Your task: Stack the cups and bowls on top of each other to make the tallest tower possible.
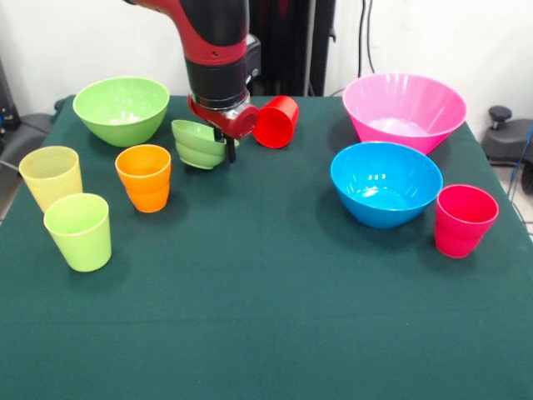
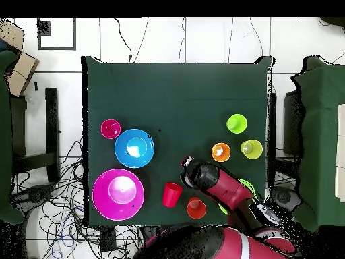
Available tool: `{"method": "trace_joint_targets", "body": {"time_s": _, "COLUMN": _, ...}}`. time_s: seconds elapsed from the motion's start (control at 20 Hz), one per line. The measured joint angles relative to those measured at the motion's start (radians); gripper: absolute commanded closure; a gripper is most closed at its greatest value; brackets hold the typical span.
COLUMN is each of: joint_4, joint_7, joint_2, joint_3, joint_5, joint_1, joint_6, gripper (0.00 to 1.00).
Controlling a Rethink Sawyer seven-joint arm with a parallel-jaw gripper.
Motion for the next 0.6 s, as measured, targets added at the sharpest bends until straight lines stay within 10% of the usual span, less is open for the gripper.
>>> {"method": "trace_joint_targets", "body": {"time_s": 0.6, "joint_4": 0.0, "joint_7": 0.02, "joint_2": 0.0, "joint_3": 0.025, "joint_5": 0.078, "joint_1": 0.009, "joint_6": 0.0, "gripper": 1.0}}
